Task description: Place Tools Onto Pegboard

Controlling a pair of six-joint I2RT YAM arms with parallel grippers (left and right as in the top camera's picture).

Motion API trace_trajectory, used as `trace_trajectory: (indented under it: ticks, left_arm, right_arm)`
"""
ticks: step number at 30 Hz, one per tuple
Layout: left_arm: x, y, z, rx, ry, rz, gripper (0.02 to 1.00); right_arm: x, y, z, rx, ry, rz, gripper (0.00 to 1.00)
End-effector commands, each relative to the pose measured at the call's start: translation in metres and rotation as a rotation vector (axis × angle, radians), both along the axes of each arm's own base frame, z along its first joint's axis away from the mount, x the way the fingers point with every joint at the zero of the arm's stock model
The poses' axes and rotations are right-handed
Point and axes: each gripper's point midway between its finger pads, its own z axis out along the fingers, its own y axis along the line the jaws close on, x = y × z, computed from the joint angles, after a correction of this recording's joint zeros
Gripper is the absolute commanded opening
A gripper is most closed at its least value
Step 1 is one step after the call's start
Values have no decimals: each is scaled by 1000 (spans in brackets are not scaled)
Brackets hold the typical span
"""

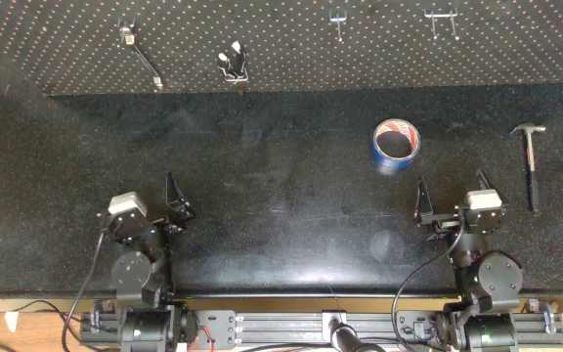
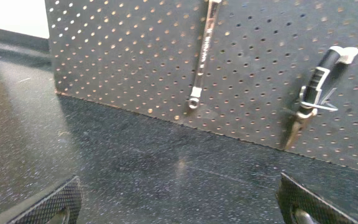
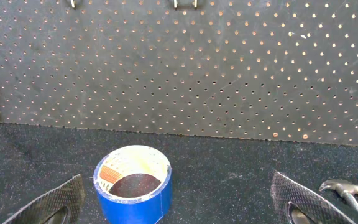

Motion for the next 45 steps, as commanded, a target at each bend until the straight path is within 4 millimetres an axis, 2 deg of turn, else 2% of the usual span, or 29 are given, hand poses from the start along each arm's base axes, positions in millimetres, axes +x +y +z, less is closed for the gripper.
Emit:
trace_trajectory:
  ticks: [1,2,4,7,11,14,25,26,27,28,30,32,33,34,35,36,37,40,45]
  left_arm:
    - [0,-24,14,20,-59,-89,996]
    - [0,-31,14,19,-60,-117,996]
    - [1,-52,12,184,-34,-243,996]
    - [1,-61,10,278,-20,-307,996]
    - [1,-60,11,278,-20,-302,996]
    - [2,-47,11,278,-13,-248,996]
    - [2,-47,11,278,-13,-248,996]
    - [2,-47,11,278,-13,-248,996]
    - [2,-47,11,278,-13,-248,996]
    - [2,-47,10,278,-12,-248,993]
    - [2,-47,11,278,-13,-248,996]
    - [2,-47,10,278,-12,-248,996]
    - [2,-47,10,278,-12,-248,996]
    - [2,-47,10,278,-12,-248,996]
    - [2,-47,10,278,-12,-248,998]
    - [2,-47,10,278,-12,-248,996]
    - [2,-47,10,278,-12,-248,996]
    - [2,-47,10,278,-12,-248,996]
    - [2,-47,10,278,-12,-248,996]
  right_arm:
    - [0,1,-2,-11,0,3,976]
    - [0,1,-2,-10,0,3,976]
    - [0,1,-2,-11,0,3,976]
    - [0,1,-2,-11,0,3,974]
    - [0,1,-2,-10,0,3,976]
    - [0,1,-2,-11,0,3,976]
    - [0,-2,-2,-11,1,-13,976]
    - [0,-2,-1,5,1,-13,976]
    - [3,-4,8,85,-17,-34,976]
    - [8,-5,21,150,-15,-45,976]
    - [31,6,45,194,105,-29,976]
    - [65,26,75,187,203,17,976]
    - [95,47,77,165,310,56,965]
    - [114,64,64,141,413,78,976]
    - [127,83,41,110,530,105,976]
    - [132,94,27,90,594,119,976]
    - [133,110,4,50,713,140,976]
    - [125,111,-37,54,963,73,976]
    - [124,114,-77,64,1075,45,976]
